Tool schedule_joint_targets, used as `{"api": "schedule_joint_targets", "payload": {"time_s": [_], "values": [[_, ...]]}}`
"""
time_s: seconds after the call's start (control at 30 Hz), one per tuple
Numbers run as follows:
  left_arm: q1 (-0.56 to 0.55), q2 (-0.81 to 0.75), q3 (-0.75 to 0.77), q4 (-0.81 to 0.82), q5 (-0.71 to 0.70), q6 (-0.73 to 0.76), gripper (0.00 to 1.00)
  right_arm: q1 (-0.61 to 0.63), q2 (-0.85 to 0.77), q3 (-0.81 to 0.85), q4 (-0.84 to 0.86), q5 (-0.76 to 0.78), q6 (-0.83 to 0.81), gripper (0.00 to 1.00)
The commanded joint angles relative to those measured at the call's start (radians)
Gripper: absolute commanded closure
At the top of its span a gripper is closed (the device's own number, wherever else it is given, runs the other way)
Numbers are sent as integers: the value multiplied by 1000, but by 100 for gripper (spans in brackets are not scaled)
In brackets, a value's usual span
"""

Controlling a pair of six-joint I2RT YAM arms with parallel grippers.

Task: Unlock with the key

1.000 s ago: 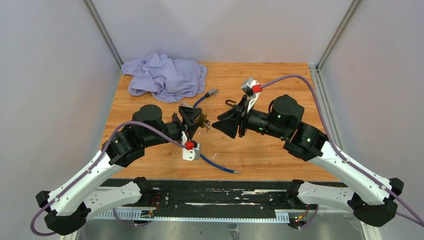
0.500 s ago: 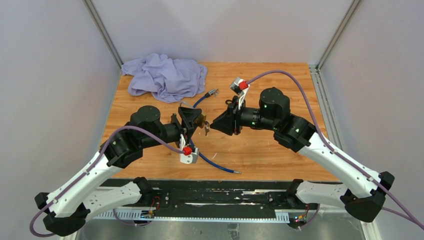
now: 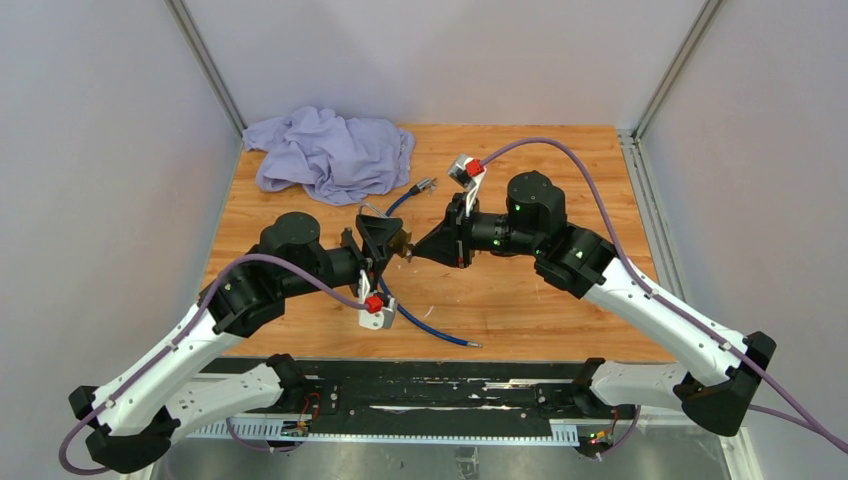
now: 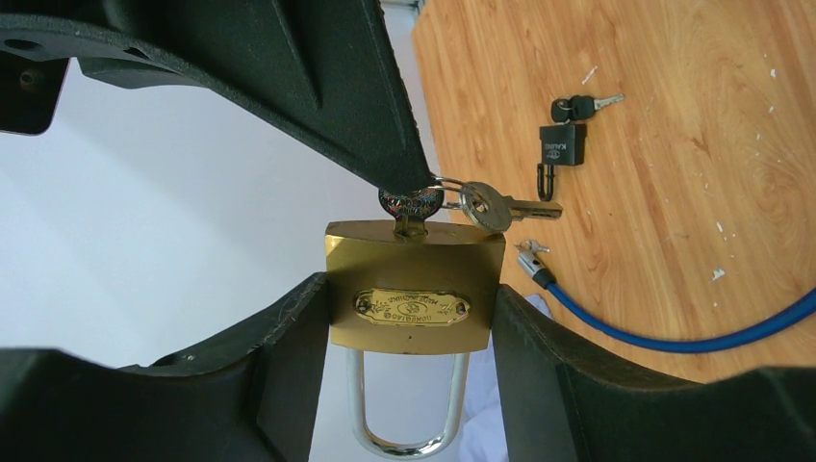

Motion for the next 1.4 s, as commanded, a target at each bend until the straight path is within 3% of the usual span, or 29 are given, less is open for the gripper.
{"api": "schedule_joint_targets", "payload": {"time_s": [0.0,0.13,0.57,0.93,1.07,1.2,1.37], "values": [[-7,-30,8,88,22,27,100,-7,-2,22,44,6,17,91],[-7,-30,9,90,34,35,100,-7,0,9,79,18,35,99],[-10,-43,-35,179,7,115,100,-9,32,-79,208,27,189,99],[-18,-146,-203,334,22,354,100,-78,9,-296,592,4,545,99],[-18,-167,-248,375,18,426,100,-92,6,-341,660,-10,608,99],[-18,-167,-227,319,-1,408,100,-96,-41,-317,531,-13,487,99],[-18,-159,-205,269,-26,391,100,-96,-136,-225,237,68,236,72]]}}
